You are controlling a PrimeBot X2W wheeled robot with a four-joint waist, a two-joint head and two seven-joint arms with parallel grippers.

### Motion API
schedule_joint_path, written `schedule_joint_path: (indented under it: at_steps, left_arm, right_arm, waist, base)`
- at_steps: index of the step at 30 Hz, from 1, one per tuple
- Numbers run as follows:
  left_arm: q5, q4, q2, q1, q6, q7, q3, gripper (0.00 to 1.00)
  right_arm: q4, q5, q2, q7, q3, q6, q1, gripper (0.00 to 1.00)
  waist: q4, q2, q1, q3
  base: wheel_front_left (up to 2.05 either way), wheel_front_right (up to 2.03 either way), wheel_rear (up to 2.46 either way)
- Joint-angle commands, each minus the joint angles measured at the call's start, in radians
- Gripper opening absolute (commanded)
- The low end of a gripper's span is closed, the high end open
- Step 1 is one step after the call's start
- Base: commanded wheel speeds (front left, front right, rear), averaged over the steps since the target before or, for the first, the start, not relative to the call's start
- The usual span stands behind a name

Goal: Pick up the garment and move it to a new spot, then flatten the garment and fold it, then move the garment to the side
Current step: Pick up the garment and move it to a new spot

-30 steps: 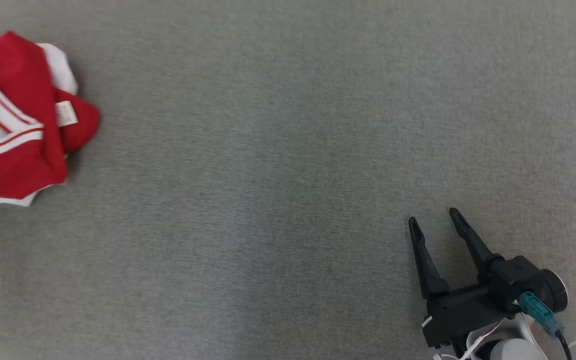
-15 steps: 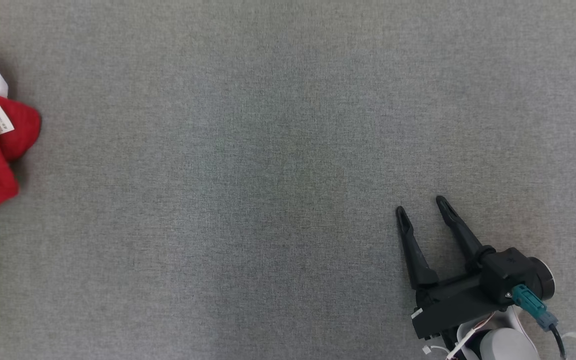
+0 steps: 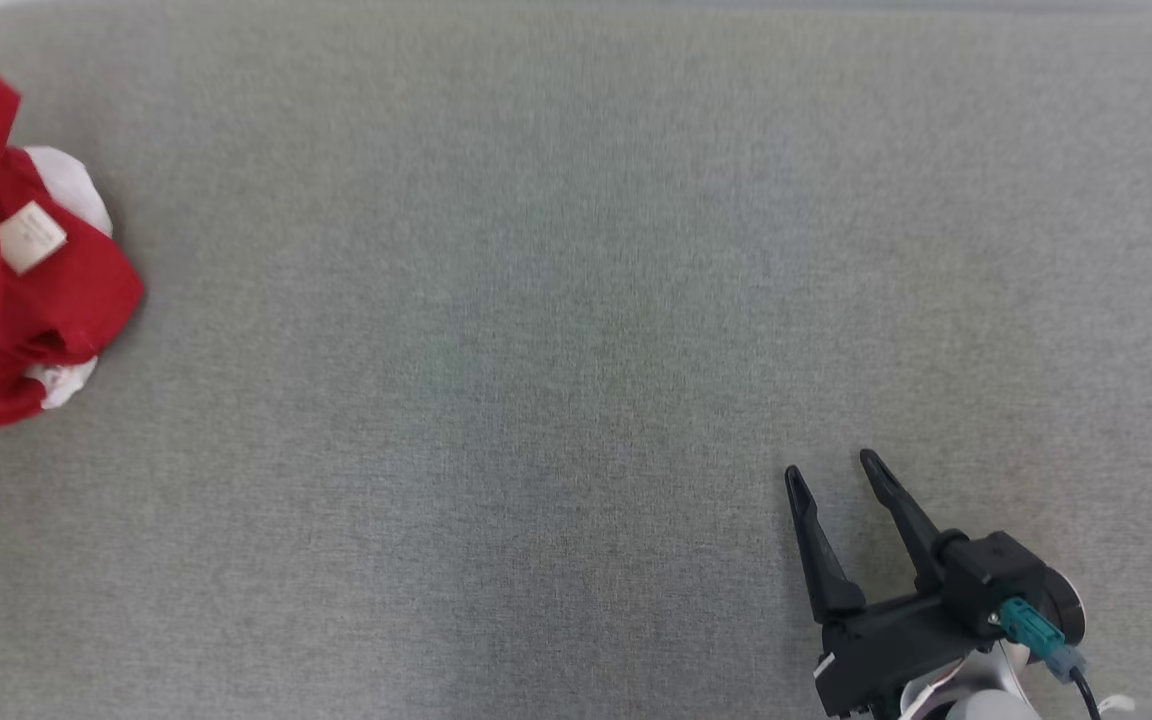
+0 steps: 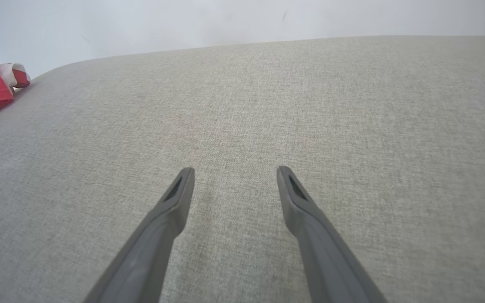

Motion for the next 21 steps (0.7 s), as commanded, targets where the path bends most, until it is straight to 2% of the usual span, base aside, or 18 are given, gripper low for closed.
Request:
schedule_joint_path:
  at_steps: [1,4,7,13,21]
  left_arm:
    - [-0.003,-0.004,0.002,-0.009,-0.006,-0.004,-0.002,0.00]
    - [-0.044,-0.023,-0.029,-0.067,-0.042,-0.006,-0.020,0.00]
    - [-0.045,-0.048,-0.033,-0.110,-0.074,0.010,-0.057,0.00]
    - [-0.052,-0.109,-0.116,-0.183,-0.104,0.020,-0.164,0.00]
    - [-0.080,-0.129,-0.238,-0.200,-0.152,0.043,-0.302,0.00]
  right_arm:
    - [0.002,0.008,0.001,-0.006,0.000,-0.002,0.014,1.00]
    - [0.017,0.013,0.002,-0.014,-0.008,-0.002,0.027,1.00]
    - [0.028,0.025,0.003,-0.020,-0.012,-0.002,0.044,1.00]
    - [0.045,0.060,0.003,-0.033,-0.014,-0.002,0.074,1.00]
    - [0.059,0.095,0.003,-0.039,-0.009,-0.002,0.101,1.00]
  waist:
    - [0.000,-0.0001,0.0001,-0.051]
    - [-0.010,-0.0001,0.0001,-0.094]
    - [-0.028,-0.0001,0.0001,-0.135]
    - [-0.084,-0.0001,0.0001,-0.204]
    - [-0.205,-0.0001,0.0001,-0.253]
  base:
    - [0.00,0.00,0.00]
    - [0.00,0.00,0.00]
    - [0.00,0.00,0.00]
    - [0.00,0.00,0.00]
    - [0.00,0.00,0.00]
